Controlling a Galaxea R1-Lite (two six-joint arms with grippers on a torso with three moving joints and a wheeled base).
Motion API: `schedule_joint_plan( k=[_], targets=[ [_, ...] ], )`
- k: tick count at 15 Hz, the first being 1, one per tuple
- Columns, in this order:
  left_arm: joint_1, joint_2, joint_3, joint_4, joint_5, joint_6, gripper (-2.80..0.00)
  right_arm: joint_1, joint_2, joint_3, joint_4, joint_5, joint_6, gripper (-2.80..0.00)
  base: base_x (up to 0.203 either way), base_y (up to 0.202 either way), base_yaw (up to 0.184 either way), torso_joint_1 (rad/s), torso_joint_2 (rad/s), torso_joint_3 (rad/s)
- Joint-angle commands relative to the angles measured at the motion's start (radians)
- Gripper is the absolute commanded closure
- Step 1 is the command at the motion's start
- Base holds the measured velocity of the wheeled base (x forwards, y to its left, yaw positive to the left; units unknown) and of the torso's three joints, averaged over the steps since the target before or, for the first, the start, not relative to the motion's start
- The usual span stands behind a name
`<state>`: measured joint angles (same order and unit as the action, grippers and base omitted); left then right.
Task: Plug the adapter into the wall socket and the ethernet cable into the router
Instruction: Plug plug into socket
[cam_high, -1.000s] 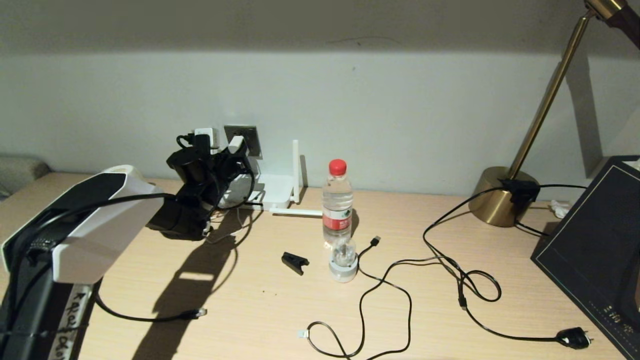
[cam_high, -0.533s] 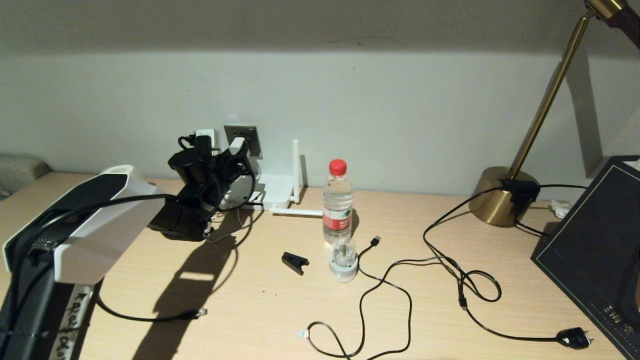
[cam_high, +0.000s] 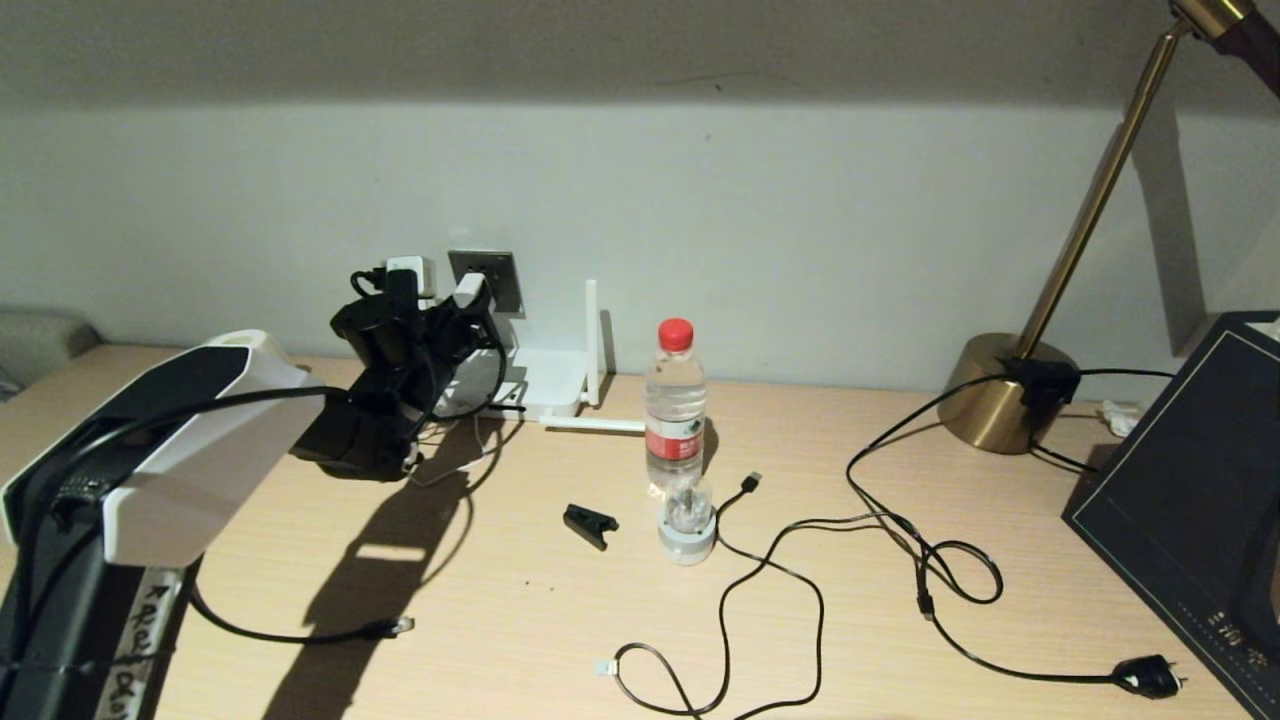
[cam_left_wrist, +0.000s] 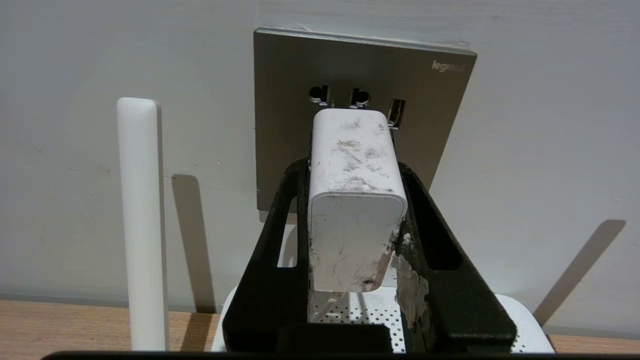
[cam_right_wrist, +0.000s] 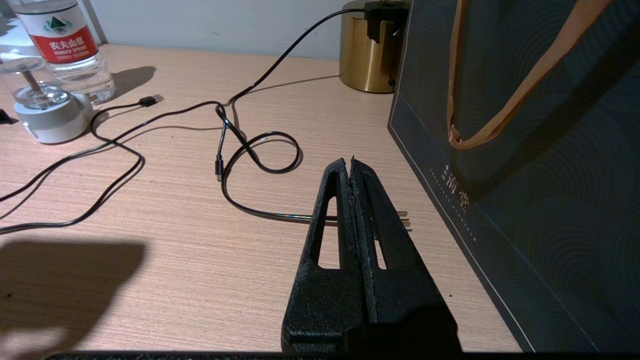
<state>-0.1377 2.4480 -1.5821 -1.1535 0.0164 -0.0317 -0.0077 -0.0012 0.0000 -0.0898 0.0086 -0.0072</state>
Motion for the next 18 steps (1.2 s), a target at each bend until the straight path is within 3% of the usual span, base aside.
schedule_joint_plan(
  k=[1, 18],
  targets=[
    [0.006, -0.004, 0.001, -0.006, 0.0, -0.001, 0.0, 0.0, 0.001, 0.035, -0.001, 0.001, 0.0, 0.0, 0.0, 0.0, 0.0, 0.0, 0.0, 0.0],
    [0.004, -0.001, -0.019, 0.011, -0.003, 0.003, 0.0, 0.0, 0.001, 0.035, -0.001, 0.001, 0.0, 0.0, 0.0, 0.0, 0.0, 0.0, 0.0, 0.0]
  ],
)
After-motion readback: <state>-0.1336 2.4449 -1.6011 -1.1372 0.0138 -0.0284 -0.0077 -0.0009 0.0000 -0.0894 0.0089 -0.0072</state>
